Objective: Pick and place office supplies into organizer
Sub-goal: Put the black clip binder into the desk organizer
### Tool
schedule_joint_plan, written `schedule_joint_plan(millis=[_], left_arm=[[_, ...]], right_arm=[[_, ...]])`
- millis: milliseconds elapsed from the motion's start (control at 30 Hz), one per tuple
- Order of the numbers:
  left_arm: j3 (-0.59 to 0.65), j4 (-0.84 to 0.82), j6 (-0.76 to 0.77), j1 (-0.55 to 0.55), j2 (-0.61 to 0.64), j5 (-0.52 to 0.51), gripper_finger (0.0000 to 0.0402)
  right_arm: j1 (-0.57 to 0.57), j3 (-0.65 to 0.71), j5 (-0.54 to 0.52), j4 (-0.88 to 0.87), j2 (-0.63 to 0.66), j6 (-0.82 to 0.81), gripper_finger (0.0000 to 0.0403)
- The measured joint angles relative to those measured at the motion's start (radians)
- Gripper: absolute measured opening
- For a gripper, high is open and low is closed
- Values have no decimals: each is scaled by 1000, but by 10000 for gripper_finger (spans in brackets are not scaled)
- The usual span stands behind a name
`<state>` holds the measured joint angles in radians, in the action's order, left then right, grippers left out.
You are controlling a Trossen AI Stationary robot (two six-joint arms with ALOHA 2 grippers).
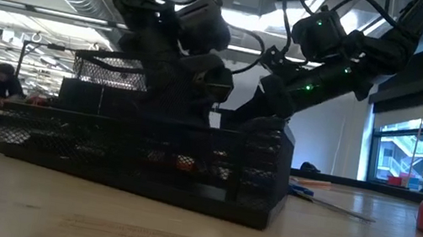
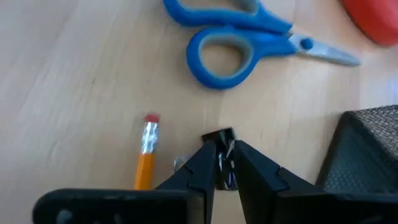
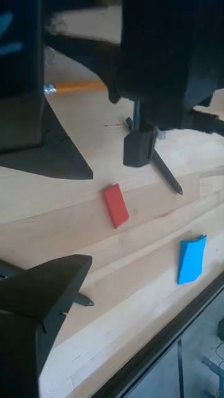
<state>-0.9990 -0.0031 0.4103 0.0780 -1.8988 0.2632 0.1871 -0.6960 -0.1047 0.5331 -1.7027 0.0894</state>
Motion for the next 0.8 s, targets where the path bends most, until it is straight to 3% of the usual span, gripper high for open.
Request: schedule_joint_plan(millis=[167, 433, 600, 800], left_arm=[[1, 9, -14, 2, -6, -3, 55], [-1, 35, -14, 14, -6, -1, 8], [-1, 26, -32, 22, 6, -4, 4], [1, -36, -129, 27, 112, -7, 3]], right_arm=[[0, 0, 0, 0, 0, 1, 212], [0, 0, 0, -1, 0, 1, 212], [0, 0, 0, -1, 0, 1, 212], [0, 0, 0, -3, 0, 2, 212]])
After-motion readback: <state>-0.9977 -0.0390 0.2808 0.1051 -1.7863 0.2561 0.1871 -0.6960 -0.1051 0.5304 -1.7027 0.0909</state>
